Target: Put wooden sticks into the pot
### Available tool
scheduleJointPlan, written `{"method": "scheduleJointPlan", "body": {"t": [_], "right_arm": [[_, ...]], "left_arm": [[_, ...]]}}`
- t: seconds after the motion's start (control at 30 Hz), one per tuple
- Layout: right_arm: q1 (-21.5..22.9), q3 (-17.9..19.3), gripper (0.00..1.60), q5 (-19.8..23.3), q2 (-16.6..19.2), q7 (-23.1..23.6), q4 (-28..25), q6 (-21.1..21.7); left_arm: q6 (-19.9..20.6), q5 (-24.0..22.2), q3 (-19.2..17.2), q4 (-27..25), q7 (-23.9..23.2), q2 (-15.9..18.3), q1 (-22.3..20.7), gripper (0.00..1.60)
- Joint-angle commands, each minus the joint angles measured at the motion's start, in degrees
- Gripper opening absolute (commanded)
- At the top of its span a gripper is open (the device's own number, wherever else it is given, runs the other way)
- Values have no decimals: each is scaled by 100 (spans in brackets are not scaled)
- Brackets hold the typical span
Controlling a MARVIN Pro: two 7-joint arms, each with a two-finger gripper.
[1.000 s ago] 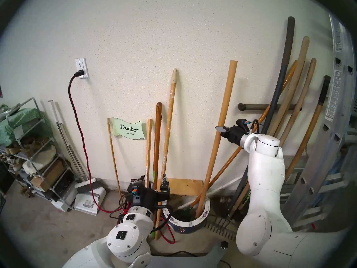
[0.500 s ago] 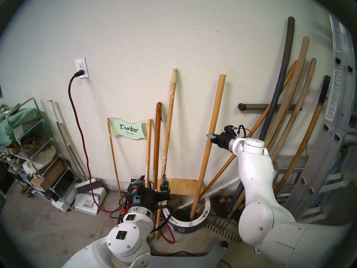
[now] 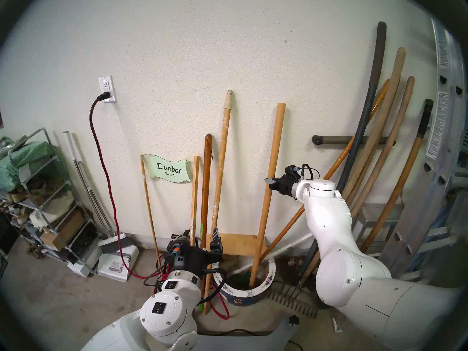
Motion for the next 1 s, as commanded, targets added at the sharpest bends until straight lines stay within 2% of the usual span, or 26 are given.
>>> {"method": "scheduleJointPlan", "body": {"t": [0.0,0.27,0.37,0.4,0.43,0.47,0.53,0.7,0.97], "right_arm": [[524,-53,0,-32,23,-293,590,-369],[801,17,0,-49,106,-559,1168,-587],[873,27,61,-52,153,-579,1316,-662],[885,31,66,-47,168,-569,1332,-679],[885,38,90,-40,178,-544,1320,-682],[885,40,137,-40,185,-543,1321,-706],[874,52,160,-32,201,-504,1297,-729],[714,120,160,18,174,-334,929,-691],[442,292,160,220,110,295,163,-418]], "left_arm": [[10,8,-4,-1,9,-1,-14,160],[7,4,3,-1,17,5,-20,160],[5,2,6,-1,20,8,-23,160],[5,1,7,-1,21,9,-23,160],[4,1,8,-1,22,10,-24,160],[4,0,9,-1,23,11,-25,160],[3,-2,11,-1,25,13,-27,160],[0,-5,16,-1,31,19,-32,160],[-5,-11,24,-1,38,27,-38,160]]}}
